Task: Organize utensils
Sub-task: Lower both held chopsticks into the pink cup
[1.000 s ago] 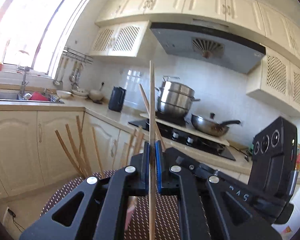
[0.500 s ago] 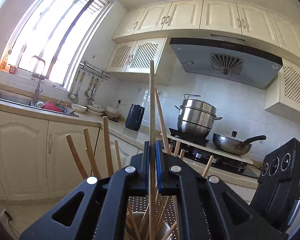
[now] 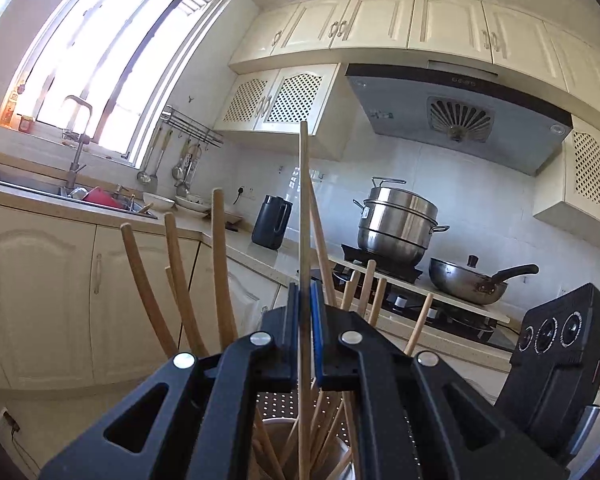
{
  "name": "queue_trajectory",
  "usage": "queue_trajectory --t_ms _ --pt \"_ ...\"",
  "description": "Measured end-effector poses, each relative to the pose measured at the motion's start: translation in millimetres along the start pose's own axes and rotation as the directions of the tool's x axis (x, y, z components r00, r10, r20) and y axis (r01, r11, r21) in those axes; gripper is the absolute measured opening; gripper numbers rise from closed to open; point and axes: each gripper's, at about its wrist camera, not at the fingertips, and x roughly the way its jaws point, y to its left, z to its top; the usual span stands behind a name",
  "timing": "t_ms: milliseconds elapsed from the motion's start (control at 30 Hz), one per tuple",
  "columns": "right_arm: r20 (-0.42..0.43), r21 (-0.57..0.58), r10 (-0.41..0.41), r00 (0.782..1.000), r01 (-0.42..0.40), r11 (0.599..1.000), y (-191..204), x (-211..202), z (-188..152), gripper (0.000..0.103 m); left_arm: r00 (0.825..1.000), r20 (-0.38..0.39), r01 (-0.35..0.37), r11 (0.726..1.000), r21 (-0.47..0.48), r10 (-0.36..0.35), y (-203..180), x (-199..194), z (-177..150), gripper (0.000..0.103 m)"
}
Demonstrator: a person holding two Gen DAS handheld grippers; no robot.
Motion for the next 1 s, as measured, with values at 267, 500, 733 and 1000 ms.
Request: queue_trajectory --t_ms 267,500,733,1000 --pt "0.013 -0.009 0.017 1.0 -0.017 1.0 -7.8 4.8 -4.7 0.005 1.0 -0.003 -0.004 1.0 -0.006 0.004 1.7 1.2 -5.4 0.006" --pt "0.023 -0.018 0.022 1.0 -0.021 1.0 -9.9 6.5 -7.2 0.005 1.0 -0.002 -0.018 1.0 -0.008 0.018 4.8 3.8 -9.5 0.006" --pt "0.026 -0.009 0.038 0.999 -0.037 0.999 -12.8 11.2 -12.1 0.005 1.0 -0.01 -0.026 0.999 -0.02 0.025 8.2 5.8 -11.4 0.006" --pt "0.031 0.055 0.078 0.996 -0.08 0.995 -18.7 11.4 -10.7 0.005 1.0 -0.017 -0.01 0.999 -0.048 0.009 12.3 6.3 -10.9 0.006"
